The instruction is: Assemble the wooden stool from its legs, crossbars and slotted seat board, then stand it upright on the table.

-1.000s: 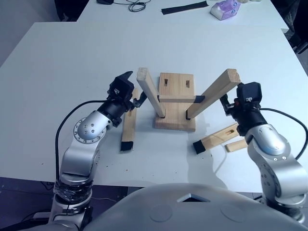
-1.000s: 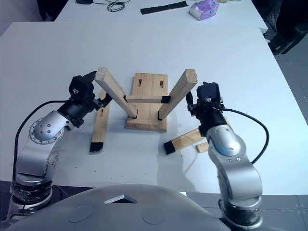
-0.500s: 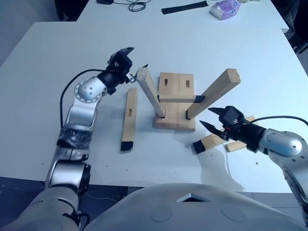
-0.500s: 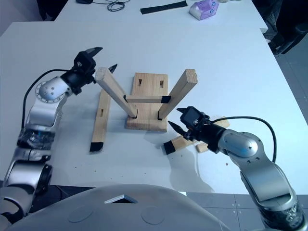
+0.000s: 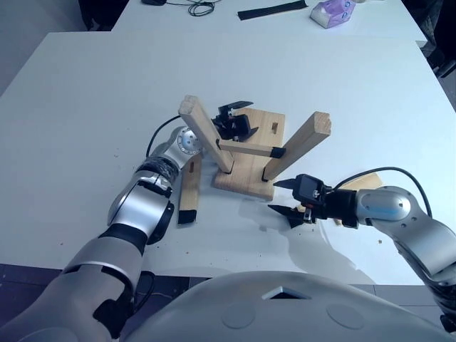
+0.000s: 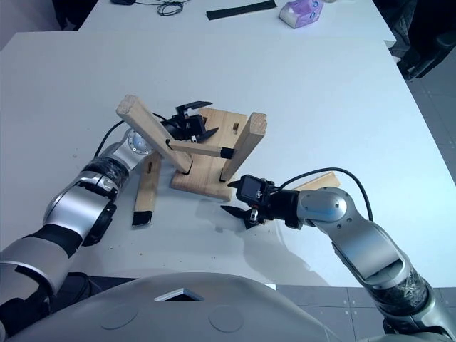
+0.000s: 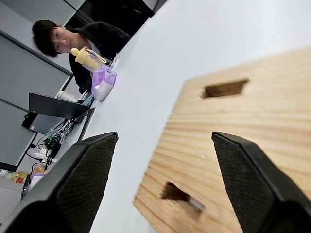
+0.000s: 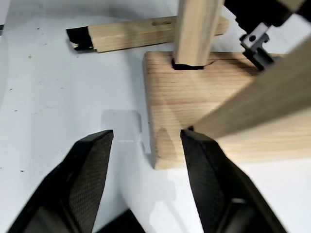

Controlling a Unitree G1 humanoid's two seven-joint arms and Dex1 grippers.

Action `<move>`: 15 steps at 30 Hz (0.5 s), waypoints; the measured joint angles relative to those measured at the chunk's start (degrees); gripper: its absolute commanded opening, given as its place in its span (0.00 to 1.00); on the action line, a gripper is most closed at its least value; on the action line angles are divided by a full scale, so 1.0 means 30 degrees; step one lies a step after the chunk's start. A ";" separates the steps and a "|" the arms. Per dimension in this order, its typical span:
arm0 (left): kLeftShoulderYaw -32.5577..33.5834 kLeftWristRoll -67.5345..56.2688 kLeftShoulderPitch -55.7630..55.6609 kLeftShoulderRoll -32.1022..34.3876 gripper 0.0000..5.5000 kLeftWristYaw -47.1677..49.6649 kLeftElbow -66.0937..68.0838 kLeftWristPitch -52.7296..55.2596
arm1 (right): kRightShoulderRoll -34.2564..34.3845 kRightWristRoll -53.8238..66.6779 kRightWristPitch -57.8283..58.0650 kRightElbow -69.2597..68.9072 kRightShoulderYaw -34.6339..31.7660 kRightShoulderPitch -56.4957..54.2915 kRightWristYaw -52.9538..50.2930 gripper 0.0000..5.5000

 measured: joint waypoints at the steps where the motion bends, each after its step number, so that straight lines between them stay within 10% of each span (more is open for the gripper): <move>1: -0.0135 0.0205 -0.0083 0.0025 0.65 0.0341 0.0283 -0.0332 | 0.0282 -0.0041 -0.0007 0.0153 0.0491 -0.0315 -0.0022 0.47; 15: -0.1088 0.0790 0.0239 0.0478 0.65 0.1584 0.0961 -0.2196 | 0.1621 -0.7105 -0.4773 0.5189 0.6210 -0.2993 -0.1544 0.47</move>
